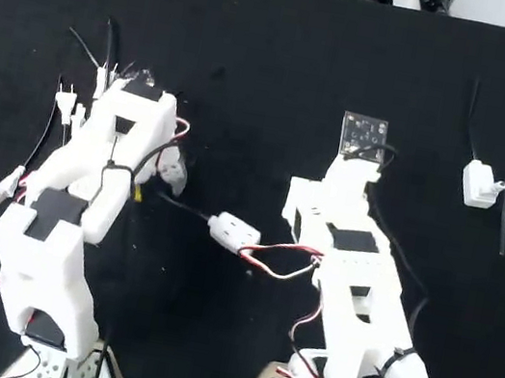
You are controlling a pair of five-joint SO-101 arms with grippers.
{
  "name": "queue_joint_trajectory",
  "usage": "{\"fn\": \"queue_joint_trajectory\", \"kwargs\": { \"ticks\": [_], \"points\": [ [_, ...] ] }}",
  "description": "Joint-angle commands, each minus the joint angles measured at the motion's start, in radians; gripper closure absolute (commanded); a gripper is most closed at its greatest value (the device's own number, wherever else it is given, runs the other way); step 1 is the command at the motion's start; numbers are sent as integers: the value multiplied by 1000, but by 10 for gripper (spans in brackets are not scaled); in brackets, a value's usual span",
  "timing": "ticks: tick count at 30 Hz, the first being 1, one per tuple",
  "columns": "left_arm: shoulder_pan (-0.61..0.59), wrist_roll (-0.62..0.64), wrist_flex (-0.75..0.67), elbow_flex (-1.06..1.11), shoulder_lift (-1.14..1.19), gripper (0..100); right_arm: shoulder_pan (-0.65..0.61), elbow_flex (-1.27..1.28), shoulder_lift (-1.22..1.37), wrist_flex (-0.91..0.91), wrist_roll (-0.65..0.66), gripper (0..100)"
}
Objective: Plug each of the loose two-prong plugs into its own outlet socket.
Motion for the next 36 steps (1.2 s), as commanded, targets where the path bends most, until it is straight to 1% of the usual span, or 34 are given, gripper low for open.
{"fn": "queue_joint_trajectory", "kwargs": {
  "ticks": [1,5,10,14,18,20,22,24,25,26,28,30,33,36],
  "points": [
    [-8,-91,32,87,-101,777,29,-44,-38,-20,-8,893],
    [-30,-186,-26,242,-175,777,29,-44,-38,-21,-8,893],
    [-67,-267,-92,392,-336,777,29,-44,-38,-21,-8,893],
    [-64,-290,-95,407,-466,777,29,-44,-36,-21,-8,893],
    [-58,-324,-86,406,-525,775,29,-42,-38,-21,-8,893],
    [-62,-404,-77,417,-540,775,35,-42,-38,-20,-8,893],
    [-56,-568,-23,417,-540,773,44,-47,-39,-20,-8,893],
    [-28,-750,20,426,-534,776,86,-73,-39,-14,-8,894],
    [-13,-818,31,435,-532,776,118,-85,-39,-14,-8,894],
    [8,-848,32,447,-531,776,153,-97,-39,-14,-8,894],
    [68,-830,11,475,-531,776,212,-116,-33,-20,-8,894],
    [150,-789,-38,507,-531,776,242,-117,-31,-20,-8,894],
    [286,-710,-143,561,-531,776,242,-116,-31,-20,-9,894],
    [381,-617,-285,610,-529,776,242,-108,-31,-21,-9,893]
  ]
}}
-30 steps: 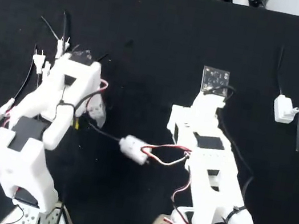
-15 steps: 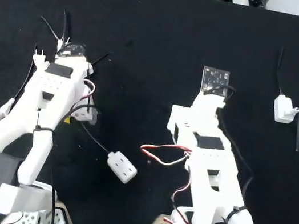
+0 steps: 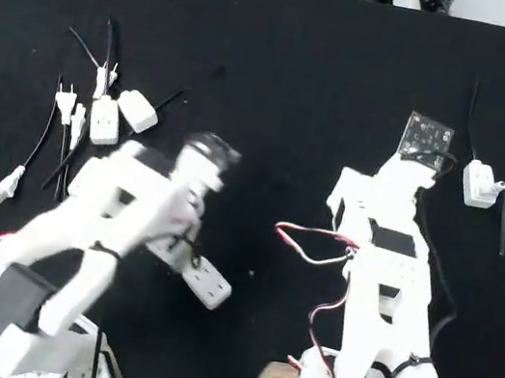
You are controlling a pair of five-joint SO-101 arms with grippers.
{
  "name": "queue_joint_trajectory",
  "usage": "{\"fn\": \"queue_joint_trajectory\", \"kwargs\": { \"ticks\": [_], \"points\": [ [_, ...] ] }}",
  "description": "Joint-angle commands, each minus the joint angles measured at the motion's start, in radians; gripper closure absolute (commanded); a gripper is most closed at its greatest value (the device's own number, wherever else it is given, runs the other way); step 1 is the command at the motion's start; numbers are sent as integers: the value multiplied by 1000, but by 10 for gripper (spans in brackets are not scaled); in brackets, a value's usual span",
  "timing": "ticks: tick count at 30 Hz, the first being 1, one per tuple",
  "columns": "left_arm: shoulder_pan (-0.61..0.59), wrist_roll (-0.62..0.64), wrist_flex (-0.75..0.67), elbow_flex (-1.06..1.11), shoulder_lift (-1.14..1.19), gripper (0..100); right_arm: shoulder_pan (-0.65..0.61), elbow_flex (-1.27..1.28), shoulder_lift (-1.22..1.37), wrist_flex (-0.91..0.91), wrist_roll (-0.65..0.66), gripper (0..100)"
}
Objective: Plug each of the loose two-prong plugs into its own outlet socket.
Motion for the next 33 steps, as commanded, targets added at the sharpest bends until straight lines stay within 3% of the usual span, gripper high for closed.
{"fn": "queue_joint_trajectory", "kwargs": {
  "ticks": [1,8,14,21,28,33],
  "points": [
    [151,153,-212,62,-26,776,20,-48,-31,-21,-8,893],
    [189,391,-476,93,43,776,20,-47,-31,-21,-8,893],
    [128,474,-443,1,48,776,20,-47,-31,-21,-8,893],
    [28,445,-256,-122,-38,776,18,-47,-31,-21,-8,893],
    [-76,644,-445,-148,74,772,18,-47,-31,-21,-8,893],
    [-104,675,-408,-280,261,772,18,-47,-31,-21,-8,893]
  ]
}}
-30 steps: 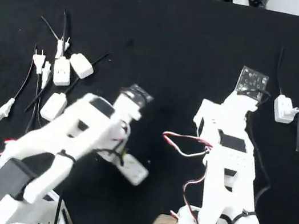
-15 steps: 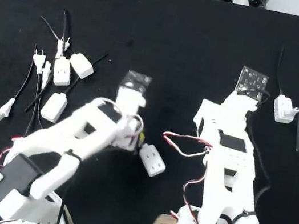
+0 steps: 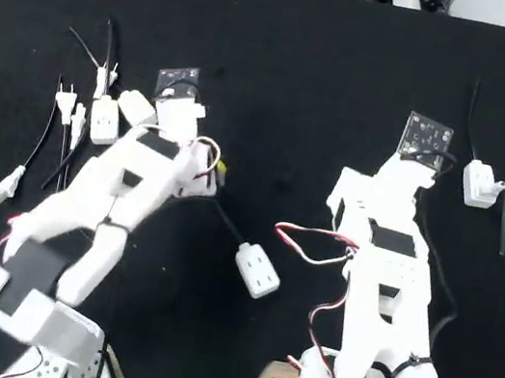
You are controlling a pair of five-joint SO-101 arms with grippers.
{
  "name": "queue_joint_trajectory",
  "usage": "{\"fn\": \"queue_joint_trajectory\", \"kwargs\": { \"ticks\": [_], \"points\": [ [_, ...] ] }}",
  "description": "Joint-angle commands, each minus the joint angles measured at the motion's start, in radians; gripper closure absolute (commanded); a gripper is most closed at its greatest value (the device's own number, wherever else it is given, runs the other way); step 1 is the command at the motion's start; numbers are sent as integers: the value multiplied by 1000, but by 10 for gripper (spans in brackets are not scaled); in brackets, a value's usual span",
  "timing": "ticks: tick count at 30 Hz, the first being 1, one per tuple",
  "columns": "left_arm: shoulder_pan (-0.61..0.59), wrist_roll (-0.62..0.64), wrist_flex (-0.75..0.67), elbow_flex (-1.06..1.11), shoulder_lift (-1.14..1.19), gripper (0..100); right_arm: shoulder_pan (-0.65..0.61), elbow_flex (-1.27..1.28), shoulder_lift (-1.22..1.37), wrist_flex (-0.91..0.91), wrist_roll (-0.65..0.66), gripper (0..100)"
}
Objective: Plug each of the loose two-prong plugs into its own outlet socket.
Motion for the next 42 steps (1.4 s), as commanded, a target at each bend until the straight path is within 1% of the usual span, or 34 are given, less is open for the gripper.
{"fn": "queue_joint_trajectory", "kwargs": {
  "ticks": [1,6,8,11,15,18,23,26,30,33,36,38,40,42],
  "points": [
    [-41,26,54,-166,115,773,18,-47,-31,-21,-8,893],
    [-127,35,170,-249,195,776,18,-47,-31,-21,-8,893],
    [-179,74,207,-249,207,776,18,-47,-31,-21,-8,893],
    [-254,75,313,-259,210,776,18,-47,-31,-21,-8,893],
    [-321,-71,433,-259,210,776,17,-47,-31,-21,-8,893],
    [-344,-187,520,-254,210,776,17,-48,-31,-21,-8,893],
    [-386,-290,647,-259,210,776,17,-48,-31,-21,-8,893],
    [-394,-316,675,-257,210,776,17,-48,-31,-21,-8,893],
    [-389,-315,672,-259,161,776,17,-48,-31,-21,-8,893],
    [-386,-315,677,-255,49,774,17,-47,-31,-20,-8,893],
    [-398,-316,677,-232,-112,773,15,-44,-31,-3,-8,895],
    [-410,-316,666,-197,-210,773,-8,-42,-31,17,-8,895],
    [-417,-316,638,-145,-278,773,-44,-39,-31,25,-6,895],
    [-423,-347,582,-79,-298,773,-68,-44,-31,52,26,895]
  ]
}}
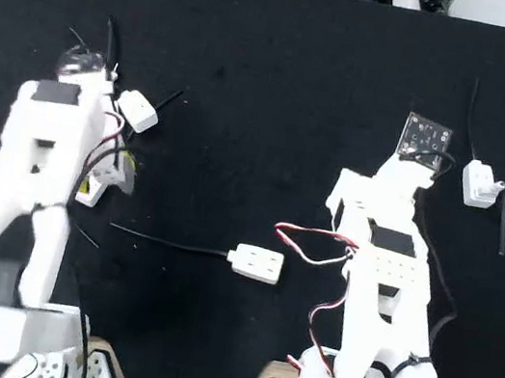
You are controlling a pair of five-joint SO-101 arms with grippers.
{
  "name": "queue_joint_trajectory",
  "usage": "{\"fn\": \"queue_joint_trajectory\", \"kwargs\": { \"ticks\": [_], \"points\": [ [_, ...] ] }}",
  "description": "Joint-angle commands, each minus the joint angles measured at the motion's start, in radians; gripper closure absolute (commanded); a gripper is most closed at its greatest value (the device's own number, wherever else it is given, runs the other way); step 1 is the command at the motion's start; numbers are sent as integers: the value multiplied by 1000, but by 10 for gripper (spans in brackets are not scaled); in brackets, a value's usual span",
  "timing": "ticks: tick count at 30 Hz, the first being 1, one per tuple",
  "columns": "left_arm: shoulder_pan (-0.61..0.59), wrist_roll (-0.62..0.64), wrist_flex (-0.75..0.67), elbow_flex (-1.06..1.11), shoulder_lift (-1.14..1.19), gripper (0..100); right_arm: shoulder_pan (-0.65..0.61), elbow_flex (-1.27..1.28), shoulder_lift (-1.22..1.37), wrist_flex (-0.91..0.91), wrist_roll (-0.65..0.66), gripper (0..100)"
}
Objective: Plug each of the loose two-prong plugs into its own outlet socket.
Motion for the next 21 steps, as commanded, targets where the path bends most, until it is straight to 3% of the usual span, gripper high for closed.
{"fn": "queue_joint_trajectory", "kwargs": {
  "ticks": [1,5,11,15,21],
  "points": [
    [-24,-68,-109,102,-109,773,-46,-53,-31,54,60,895],
    [-30,-95,-178,177,-92,776,-63,-156,-31,233,233,894],
    [25,-49,-183,208,-91,774,-115,-134,-31,440,761,895],
    [13,-49,-186,226,-78,776,-164,-33,-31,440,916,894],
    [-90,-55,-284,300,-91,776,-265,73,-31,439,1022,895]
  ]
}}
